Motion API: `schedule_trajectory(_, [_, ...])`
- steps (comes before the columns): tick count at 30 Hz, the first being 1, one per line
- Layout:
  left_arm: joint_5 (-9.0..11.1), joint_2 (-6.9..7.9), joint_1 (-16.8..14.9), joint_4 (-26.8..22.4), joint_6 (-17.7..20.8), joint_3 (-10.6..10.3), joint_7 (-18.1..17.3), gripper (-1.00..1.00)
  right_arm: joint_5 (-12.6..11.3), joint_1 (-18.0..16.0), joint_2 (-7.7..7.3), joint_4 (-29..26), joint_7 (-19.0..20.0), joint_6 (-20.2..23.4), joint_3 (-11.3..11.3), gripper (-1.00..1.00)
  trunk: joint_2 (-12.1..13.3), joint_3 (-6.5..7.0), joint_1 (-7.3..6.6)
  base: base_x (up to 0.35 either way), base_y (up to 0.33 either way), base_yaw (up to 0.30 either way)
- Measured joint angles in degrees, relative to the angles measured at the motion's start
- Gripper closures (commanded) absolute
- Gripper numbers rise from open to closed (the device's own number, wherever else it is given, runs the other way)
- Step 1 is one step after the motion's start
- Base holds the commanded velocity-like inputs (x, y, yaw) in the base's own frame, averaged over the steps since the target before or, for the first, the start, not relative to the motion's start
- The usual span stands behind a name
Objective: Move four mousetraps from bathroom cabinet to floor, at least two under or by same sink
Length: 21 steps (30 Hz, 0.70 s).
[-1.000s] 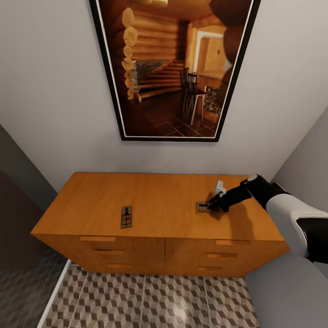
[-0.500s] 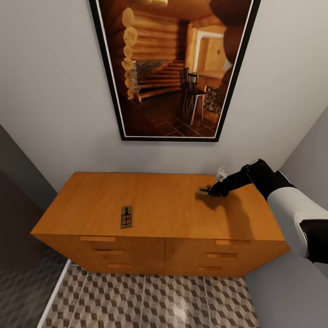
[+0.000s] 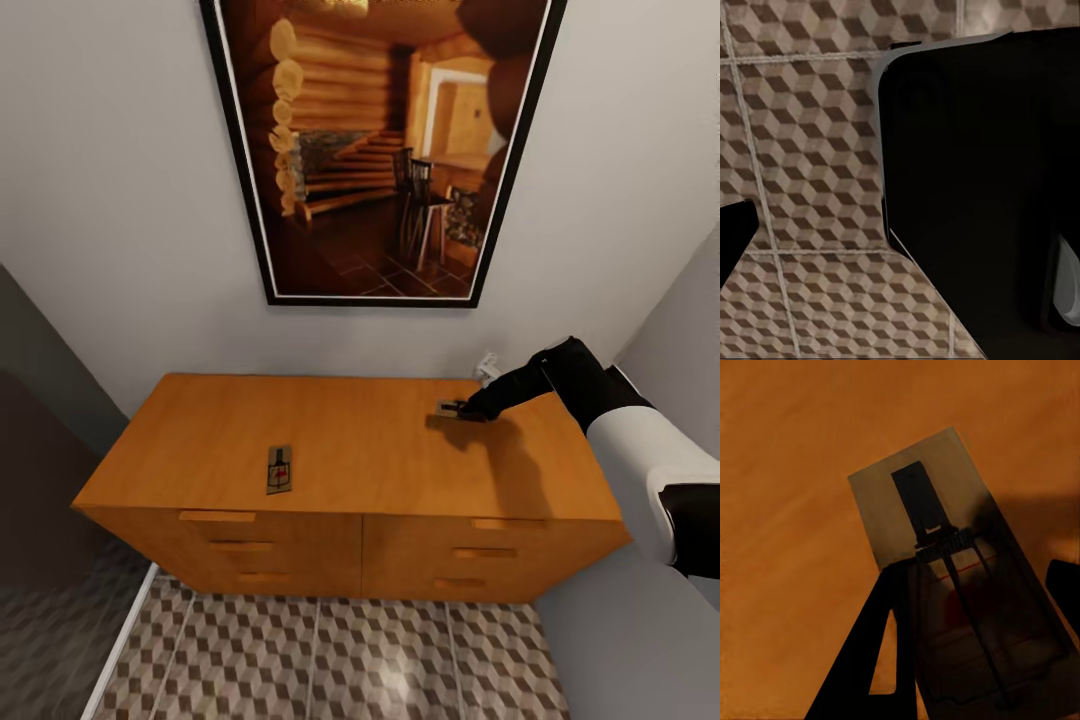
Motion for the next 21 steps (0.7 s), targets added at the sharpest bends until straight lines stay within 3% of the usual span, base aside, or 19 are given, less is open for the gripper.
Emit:
schedule_trajectory(10, [0.02,0.0,0.0,0.02,0.0,-0.06,-0.02,-1.0,-0.01,0.0,-0.02,-0.05,0.0,0.15,-0.05,1.0,0.0,0.0,0.01,-0.316,0.005,0.0])
schedule_trajectory(21, [0.02,0.03,-0.01,0.05,-0.01,-0.05,-0.03,-1.0,-0.09,0.01,-0.16,0.0,-0.01,0.15,-0.06,1.0,0.0,0.0,0.01,-0.333,0.086,0.0])
